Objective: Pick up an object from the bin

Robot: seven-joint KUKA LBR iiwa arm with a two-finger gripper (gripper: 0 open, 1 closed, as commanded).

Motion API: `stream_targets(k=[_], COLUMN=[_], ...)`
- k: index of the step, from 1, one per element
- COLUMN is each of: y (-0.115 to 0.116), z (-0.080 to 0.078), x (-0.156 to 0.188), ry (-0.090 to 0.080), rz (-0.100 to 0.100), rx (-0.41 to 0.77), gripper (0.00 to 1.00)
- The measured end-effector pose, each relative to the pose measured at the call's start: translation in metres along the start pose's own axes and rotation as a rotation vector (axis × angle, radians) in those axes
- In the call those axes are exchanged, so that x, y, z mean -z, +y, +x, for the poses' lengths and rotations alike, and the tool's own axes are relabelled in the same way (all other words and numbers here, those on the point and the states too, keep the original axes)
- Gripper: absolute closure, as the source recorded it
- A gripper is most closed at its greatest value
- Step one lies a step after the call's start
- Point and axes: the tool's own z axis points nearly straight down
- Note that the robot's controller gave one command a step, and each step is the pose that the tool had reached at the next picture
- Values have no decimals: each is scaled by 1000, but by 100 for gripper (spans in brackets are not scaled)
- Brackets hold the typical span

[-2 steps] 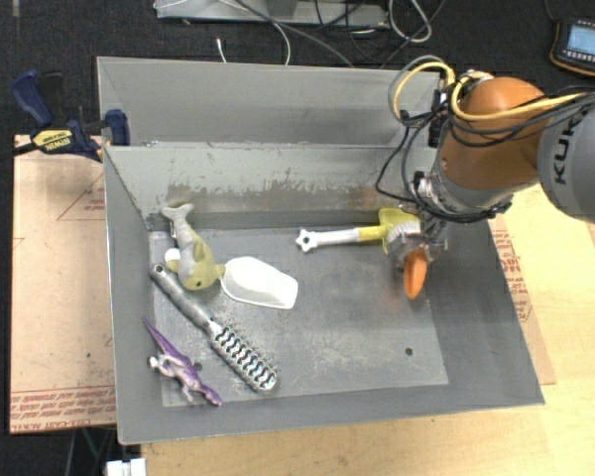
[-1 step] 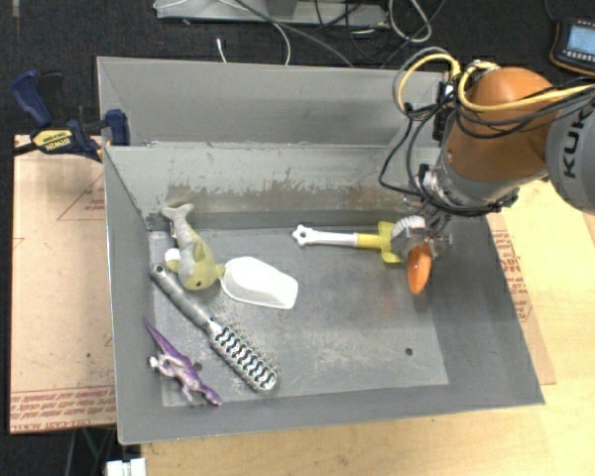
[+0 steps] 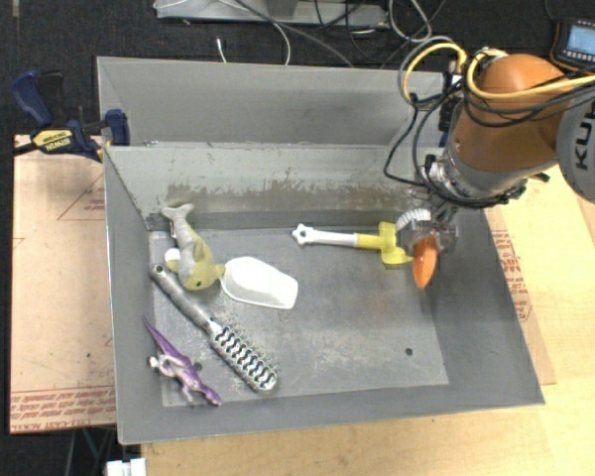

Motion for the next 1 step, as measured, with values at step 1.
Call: stream_targets(k=[1], y=[-1], z=[-1], x=[27], ry=[0], rz=[3], rx=[-1], gripper=[100])
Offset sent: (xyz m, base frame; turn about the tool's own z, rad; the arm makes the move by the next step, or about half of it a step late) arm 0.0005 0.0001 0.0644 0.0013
